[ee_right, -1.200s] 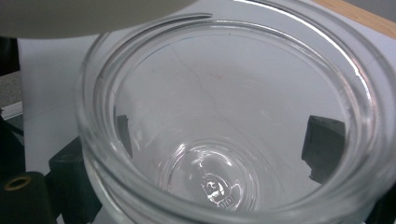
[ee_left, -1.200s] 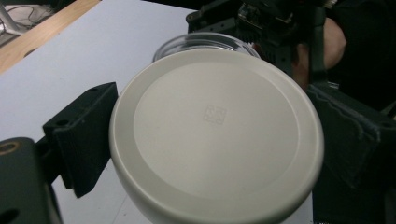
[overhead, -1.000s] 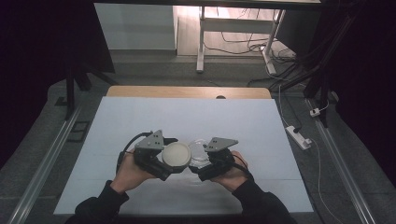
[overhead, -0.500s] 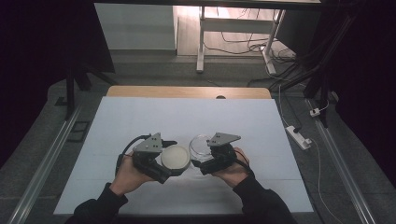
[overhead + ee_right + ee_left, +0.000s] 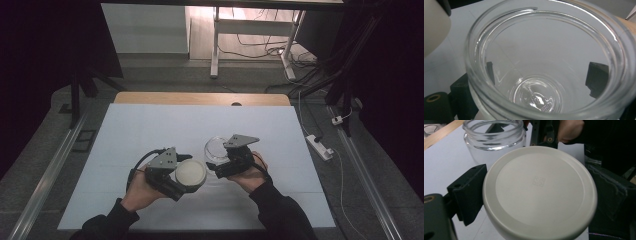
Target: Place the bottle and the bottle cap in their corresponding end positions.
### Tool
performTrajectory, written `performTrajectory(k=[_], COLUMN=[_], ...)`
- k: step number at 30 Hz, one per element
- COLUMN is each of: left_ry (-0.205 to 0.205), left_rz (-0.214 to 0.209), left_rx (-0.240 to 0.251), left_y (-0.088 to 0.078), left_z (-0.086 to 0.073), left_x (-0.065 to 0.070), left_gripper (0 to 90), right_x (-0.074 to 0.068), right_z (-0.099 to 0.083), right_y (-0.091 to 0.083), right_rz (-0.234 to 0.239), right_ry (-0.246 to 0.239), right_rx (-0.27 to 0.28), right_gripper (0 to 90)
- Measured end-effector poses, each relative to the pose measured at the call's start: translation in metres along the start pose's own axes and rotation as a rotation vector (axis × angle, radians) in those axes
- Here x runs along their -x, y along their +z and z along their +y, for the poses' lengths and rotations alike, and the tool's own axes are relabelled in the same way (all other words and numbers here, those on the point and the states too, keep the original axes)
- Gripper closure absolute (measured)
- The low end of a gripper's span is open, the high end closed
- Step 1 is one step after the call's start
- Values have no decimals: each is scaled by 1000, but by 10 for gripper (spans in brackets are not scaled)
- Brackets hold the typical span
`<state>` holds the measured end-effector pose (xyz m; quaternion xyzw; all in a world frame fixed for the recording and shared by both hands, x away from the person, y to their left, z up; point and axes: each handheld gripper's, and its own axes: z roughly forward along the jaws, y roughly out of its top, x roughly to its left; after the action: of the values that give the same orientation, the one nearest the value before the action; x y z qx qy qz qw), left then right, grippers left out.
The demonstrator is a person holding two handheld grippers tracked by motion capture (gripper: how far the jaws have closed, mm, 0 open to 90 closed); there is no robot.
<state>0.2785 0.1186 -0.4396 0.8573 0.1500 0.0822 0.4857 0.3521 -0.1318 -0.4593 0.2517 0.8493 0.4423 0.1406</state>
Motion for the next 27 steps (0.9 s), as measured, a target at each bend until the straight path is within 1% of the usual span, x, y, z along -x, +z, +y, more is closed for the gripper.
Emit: performTrajectory(k=[8, 13, 16, 20, 27], left_ry=[14, 12, 2, -3, 2], left_rz=[-3, -3, -9, -17, -25], left_rx=[-10, -4, -2, -9, -26], left_y=[9, 14, 19, 25, 36], left_z=[-7, -11, -13, -17, -24], left_x=[2, 2, 2, 2, 1], left_gripper=[82, 82, 82, 83, 83], right_x=[6, 10, 13, 15, 18], right_z=[3, 5, 6, 9, 12], right_y=[6, 12, 16, 21, 30], right_rz=[-12, -23, -32, -36, -42], right_ry=[10, 14, 18, 22, 19], right_rx=[-1, -4, -6, -8, -9], right_gripper=[65, 65, 65, 65, 65])
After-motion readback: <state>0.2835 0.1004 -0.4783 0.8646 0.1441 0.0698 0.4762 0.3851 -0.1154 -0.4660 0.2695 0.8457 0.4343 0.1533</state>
